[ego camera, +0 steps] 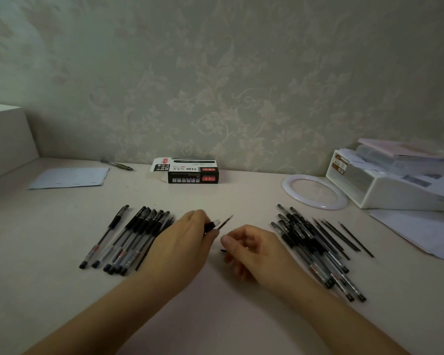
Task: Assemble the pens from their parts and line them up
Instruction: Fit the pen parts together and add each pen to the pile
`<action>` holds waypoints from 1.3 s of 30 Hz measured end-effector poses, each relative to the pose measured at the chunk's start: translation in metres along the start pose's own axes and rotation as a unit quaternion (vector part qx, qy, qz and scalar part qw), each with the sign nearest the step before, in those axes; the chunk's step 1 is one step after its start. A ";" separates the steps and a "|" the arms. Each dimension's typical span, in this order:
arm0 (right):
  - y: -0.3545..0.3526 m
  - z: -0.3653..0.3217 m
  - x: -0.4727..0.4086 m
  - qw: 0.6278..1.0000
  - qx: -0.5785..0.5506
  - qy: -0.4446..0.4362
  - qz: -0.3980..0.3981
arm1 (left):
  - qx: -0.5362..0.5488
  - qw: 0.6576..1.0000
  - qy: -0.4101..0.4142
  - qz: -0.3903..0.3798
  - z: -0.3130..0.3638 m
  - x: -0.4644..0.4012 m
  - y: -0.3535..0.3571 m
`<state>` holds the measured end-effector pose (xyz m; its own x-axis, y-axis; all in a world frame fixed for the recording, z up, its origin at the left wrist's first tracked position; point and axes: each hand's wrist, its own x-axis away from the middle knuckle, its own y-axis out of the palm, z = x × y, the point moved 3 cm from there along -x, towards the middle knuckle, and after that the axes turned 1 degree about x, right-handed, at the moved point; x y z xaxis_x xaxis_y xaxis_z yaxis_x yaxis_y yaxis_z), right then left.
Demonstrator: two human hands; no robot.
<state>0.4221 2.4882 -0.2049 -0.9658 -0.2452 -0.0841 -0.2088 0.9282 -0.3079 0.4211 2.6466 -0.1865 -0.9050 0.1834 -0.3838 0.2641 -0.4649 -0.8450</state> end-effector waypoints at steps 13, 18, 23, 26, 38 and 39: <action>-0.035 0.002 -0.008 0.961 -0.193 -0.008 0.198 | 0.094 0.989 0.111 0.006 -0.002 -0.001 0.012; -0.035 0.007 -0.010 0.942 -0.271 0.009 0.197 | 0.135 0.984 0.110 0.034 -0.004 -0.001 0.011; -0.034 0.009 -0.010 0.926 -0.328 0.025 0.186 | 0.152 0.980 0.123 0.036 -0.004 -0.002 0.010; -0.034 0.007 -0.009 0.927 -0.329 0.019 0.178 | 0.150 0.981 0.115 0.034 -0.005 -0.002 0.011; -0.024 0.000 -0.007 0.974 -0.198 -0.035 0.101 | 0.154 0.978 0.142 0.014 0.004 0.001 0.009; -0.020 0.000 -0.006 0.983 -0.166 -0.037 0.076 | 0.157 0.977 0.143 0.016 0.004 0.001 0.010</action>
<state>0.4323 2.4714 -0.1979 -0.9784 -0.1046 -0.1782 -0.1132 0.9928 0.0384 0.4217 2.6384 -0.1939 -0.7563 0.3781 -0.5339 0.1339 -0.7093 -0.6920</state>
